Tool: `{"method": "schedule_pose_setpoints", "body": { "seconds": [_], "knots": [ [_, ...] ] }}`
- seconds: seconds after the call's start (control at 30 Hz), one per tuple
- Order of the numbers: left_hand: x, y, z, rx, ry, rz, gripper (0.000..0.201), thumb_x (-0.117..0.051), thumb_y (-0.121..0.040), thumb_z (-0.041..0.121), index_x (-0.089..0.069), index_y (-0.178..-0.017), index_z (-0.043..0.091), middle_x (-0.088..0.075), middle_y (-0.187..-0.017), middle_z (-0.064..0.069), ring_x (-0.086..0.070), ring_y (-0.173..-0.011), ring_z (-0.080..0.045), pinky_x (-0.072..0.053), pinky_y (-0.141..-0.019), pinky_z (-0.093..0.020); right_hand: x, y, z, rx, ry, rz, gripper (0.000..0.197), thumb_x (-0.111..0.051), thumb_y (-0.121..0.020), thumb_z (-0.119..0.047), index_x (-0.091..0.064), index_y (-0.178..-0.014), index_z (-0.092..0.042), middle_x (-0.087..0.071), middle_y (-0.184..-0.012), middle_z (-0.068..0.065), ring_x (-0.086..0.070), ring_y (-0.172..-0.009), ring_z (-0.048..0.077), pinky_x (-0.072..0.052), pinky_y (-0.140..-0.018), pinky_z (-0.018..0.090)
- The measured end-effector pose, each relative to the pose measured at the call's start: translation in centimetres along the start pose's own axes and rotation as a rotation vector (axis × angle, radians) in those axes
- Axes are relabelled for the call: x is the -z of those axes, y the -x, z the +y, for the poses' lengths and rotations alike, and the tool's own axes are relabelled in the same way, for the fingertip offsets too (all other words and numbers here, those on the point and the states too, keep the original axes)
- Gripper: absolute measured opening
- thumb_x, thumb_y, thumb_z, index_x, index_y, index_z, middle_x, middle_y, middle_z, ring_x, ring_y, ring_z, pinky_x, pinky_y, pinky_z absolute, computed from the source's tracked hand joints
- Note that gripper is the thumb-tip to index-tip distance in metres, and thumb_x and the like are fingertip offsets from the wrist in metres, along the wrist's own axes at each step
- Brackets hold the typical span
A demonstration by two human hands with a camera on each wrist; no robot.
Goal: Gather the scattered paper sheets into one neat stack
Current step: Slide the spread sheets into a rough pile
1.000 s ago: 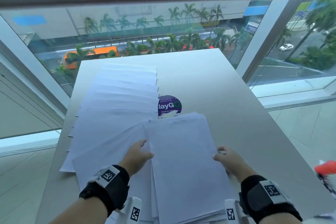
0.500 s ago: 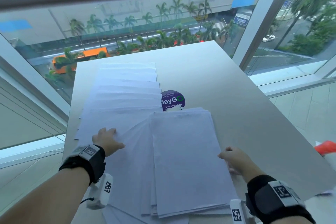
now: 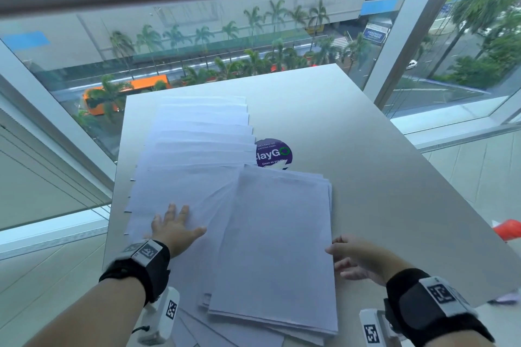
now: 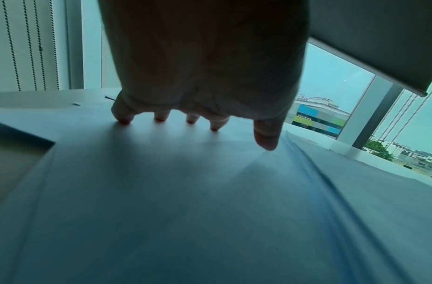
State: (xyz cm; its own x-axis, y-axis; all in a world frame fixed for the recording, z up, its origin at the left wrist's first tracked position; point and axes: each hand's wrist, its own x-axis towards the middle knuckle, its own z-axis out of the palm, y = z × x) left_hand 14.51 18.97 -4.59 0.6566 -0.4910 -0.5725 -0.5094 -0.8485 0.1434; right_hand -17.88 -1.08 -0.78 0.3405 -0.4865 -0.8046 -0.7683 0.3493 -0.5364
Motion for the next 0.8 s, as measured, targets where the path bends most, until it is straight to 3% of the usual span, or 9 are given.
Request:
{"method": "schedule_pose_setpoints", "body": {
  "seconds": [0.1,0.2,0.27,0.43,0.53,0.63,0.7,0.8],
  "knots": [
    [-0.1,-0.1,-0.2,-0.023,-0.015,-0.001,0.084,-0.037,-0.081,0.068,-0.003,-0.149,0.033,0.01,-0.16,-0.002,0.006,-0.147,-0.032,-0.007,-0.118,-0.05,-0.5,0.2,-0.1,0.038,-0.032,0.026,0.017,-0.059,-0.086,-0.022,-0.055,-0.101,-0.013,-0.056,-0.09,0.003,-0.055,-0.077,0.014,-0.048,-0.065,0.025],
    [0.0,0.1,-0.2,-0.027,-0.005,0.001,0.084,-0.037,-0.081,0.068,-0.004,-0.149,0.032,0.008,-0.161,-0.001,0.004,-0.147,-0.03,-0.008,-0.118,-0.05,-1.6,0.6,-0.5,0.033,-0.063,-0.064,0.02,-0.059,-0.087,-0.022,-0.055,-0.104,-0.013,-0.059,-0.096,0.003,-0.057,-0.084,0.016,-0.048,-0.067,0.024],
    [0.2,0.2,-0.3,-0.03,-0.004,0.003,0.086,-0.036,-0.078,0.07,-0.006,-0.149,0.032,0.005,-0.161,-0.001,0.001,-0.148,-0.029,-0.01,-0.118,-0.05,-2.1,0.6,-0.7,0.051,-0.109,-0.012,0.022,-0.059,-0.087,-0.021,-0.055,-0.106,-0.011,-0.059,-0.096,0.004,-0.057,-0.087,0.017,-0.047,-0.068,0.025],
    [1.8,0.1,0.1,-0.021,0.034,-0.002,0.079,-0.045,-0.082,0.06,-0.016,-0.149,0.027,-0.01,-0.158,-0.005,-0.012,-0.144,-0.031,-0.017,-0.116,-0.047,-2.6,1.0,-1.5,0.082,-0.101,-0.118,0.035,-0.06,-0.086,-0.021,-0.053,-0.118,-0.011,-0.06,-0.114,0.006,-0.059,-0.095,0.018,-0.049,-0.074,0.025],
    [3.5,-0.1,0.7,-0.02,0.075,0.0,0.072,-0.05,-0.086,0.049,-0.023,-0.148,0.023,-0.019,-0.154,-0.009,-0.022,-0.14,-0.035,-0.023,-0.114,-0.045,-2.7,0.3,-1.9,0.19,-0.124,0.063,0.062,-0.064,-0.08,-0.02,-0.038,-0.135,-0.007,-0.055,-0.114,0.007,-0.057,-0.097,0.02,-0.05,-0.078,0.028],
    [5.1,-0.7,1.0,-0.031,0.095,0.0,0.071,-0.054,-0.087,0.045,-0.026,-0.147,0.021,-0.022,-0.154,-0.011,-0.026,-0.139,-0.036,-0.026,-0.113,-0.045,-3.2,-0.3,-2.5,0.333,0.142,0.252,0.061,-0.06,-0.085,-0.019,-0.033,-0.14,-0.013,-0.042,-0.132,0.011,-0.047,-0.107,0.02,-0.041,-0.092,0.033],
    [6.0,-1.3,1.3,-0.038,0.11,0.006,0.07,-0.056,-0.086,0.042,-0.028,-0.146,0.02,-0.024,-0.154,-0.011,-0.029,-0.139,-0.035,-0.028,-0.113,-0.044,-4.1,-0.7,-2.7,0.399,0.305,0.298,0.068,-0.061,-0.085,-0.025,-0.027,-0.143,-0.018,-0.028,-0.144,0.01,-0.038,-0.124,0.022,-0.033,-0.104,0.036],
    [7.3,-2.4,1.7,-0.058,0.11,0.013,0.071,-0.057,-0.085,0.04,-0.029,-0.146,0.018,-0.026,-0.154,-0.01,-0.031,-0.139,-0.033,-0.029,-0.113,-0.043,-5.7,-1.7,-2.5,0.416,0.551,0.296,0.078,-0.057,-0.085,-0.044,-0.013,-0.147,-0.025,-0.001,-0.156,0.007,-0.006,-0.144,0.026,-0.014,-0.115,0.038]
  ]
}}
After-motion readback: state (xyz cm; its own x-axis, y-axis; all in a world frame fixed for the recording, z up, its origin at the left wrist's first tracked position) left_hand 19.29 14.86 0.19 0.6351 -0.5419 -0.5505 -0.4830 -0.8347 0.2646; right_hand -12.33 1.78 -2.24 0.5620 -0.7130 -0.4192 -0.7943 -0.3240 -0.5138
